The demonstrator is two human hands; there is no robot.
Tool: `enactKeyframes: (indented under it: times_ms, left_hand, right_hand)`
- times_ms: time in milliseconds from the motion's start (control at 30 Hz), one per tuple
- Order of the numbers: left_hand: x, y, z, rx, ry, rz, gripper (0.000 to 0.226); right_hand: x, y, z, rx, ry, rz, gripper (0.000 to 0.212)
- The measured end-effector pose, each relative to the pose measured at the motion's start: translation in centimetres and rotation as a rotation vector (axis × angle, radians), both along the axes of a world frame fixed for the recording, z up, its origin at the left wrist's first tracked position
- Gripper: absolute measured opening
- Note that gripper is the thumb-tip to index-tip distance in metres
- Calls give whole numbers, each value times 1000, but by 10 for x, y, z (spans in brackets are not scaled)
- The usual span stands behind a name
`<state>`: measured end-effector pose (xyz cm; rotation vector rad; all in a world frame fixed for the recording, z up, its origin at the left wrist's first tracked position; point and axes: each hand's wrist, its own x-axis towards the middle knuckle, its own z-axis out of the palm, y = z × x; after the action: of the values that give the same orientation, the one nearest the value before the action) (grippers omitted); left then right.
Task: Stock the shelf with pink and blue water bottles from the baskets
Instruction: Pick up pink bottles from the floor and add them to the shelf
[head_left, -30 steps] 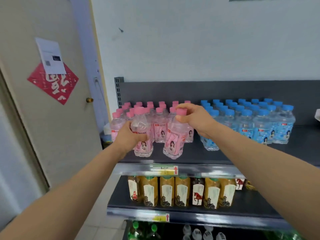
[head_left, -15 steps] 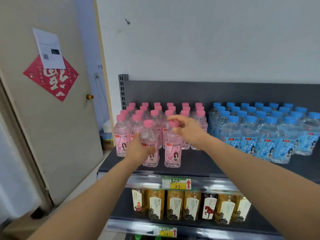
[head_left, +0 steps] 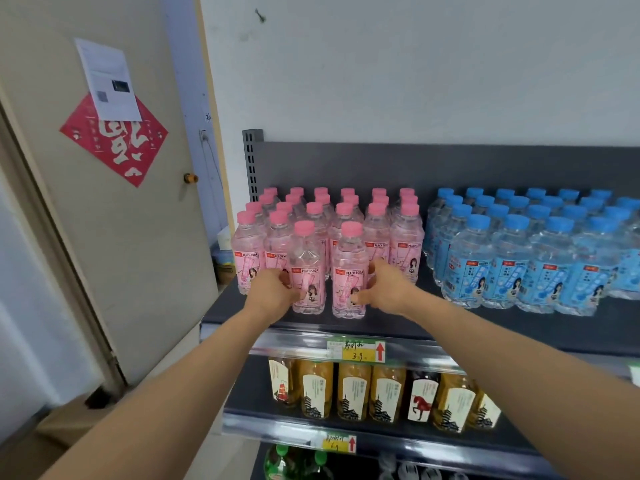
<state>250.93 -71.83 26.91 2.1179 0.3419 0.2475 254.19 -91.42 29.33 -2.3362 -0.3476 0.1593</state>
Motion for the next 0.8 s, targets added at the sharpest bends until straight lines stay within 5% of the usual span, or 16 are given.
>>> enactKeyframes:
  times_ms: [800]
  left_hand:
    - [38, -2, -18, 143, -124, 112, 39]
  right_hand:
    - [30, 22, -23, 131, -121, -161, 40]
